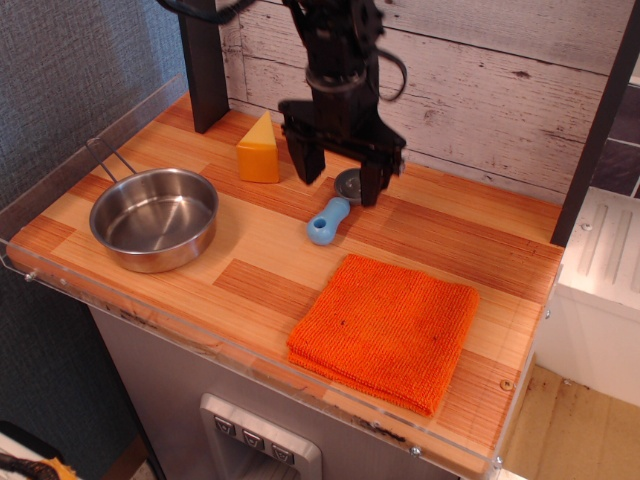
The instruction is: Put the blue scoop on the orange rag.
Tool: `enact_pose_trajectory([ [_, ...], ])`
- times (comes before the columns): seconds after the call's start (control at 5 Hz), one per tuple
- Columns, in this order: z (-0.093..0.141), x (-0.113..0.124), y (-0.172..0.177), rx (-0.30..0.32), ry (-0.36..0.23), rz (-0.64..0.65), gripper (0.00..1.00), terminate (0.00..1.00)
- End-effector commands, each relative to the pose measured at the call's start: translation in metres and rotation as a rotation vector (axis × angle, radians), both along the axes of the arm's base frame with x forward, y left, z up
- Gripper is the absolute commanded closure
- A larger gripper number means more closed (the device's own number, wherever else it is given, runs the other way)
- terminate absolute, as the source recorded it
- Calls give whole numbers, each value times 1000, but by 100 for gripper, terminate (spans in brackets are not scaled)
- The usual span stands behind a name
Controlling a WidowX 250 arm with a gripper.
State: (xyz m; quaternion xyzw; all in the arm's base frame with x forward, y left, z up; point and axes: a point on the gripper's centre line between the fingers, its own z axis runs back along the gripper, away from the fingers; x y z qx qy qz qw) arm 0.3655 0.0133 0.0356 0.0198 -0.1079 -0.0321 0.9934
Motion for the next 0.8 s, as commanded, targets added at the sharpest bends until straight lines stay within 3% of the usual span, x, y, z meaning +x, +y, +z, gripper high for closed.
enact_pose_trajectory([
  [0.0, -12, -7, 5, 42, 87, 52, 0, 0],
  [0.2, -23, -10, 10, 9, 177, 108, 0, 0],
  [0.4, -19, -10, 9, -16, 152, 122, 100, 0],
  [0.6, 11, -5, 2, -22, 78, 113, 100, 0],
])
